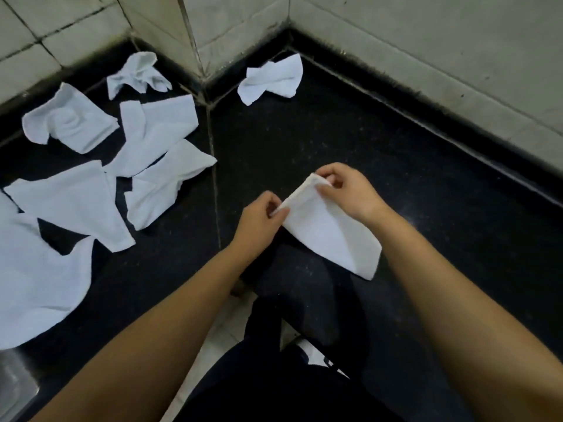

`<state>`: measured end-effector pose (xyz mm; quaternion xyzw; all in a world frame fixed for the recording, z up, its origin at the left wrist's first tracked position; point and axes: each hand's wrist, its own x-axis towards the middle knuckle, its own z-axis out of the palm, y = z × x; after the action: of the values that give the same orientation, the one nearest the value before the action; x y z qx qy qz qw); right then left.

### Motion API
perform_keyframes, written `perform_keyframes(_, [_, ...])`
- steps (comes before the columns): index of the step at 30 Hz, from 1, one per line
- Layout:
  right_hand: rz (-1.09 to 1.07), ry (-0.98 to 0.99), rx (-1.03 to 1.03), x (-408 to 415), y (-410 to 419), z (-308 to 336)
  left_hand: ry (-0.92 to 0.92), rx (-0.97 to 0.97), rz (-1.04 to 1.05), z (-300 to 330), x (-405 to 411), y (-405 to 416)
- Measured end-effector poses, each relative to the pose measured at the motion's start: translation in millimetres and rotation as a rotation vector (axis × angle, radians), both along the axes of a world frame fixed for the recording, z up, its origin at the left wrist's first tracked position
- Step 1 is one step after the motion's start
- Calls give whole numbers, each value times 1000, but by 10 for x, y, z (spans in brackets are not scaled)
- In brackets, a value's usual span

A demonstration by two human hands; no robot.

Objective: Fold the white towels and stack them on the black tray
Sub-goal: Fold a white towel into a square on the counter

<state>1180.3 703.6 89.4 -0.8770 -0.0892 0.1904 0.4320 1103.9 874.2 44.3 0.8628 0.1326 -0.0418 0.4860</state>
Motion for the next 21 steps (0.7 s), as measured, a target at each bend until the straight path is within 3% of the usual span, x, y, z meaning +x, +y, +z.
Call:
perform_keyframes(5, [-193, -203, 329, 72, -361, 621, -359, -236, 8, 878, 356, -132])
perform_keyframes(9, [-219, -301, 491, -134, -469, 873, -496, -328, -54, 1240, 263, -216])
perform_keyframes(13, [-145, -239, 460, -554, -591, 601, -332, -303, -149, 962, -120, -214])
perform_keyframes(18, [-24, 69, 203, -1236, -788, -254, 71, -198, -278, 195, -715, -165])
perform_keyframes(21, [-16, 194, 159, -1426, -805, -439, 152, -195, -308, -11, -861, -123])
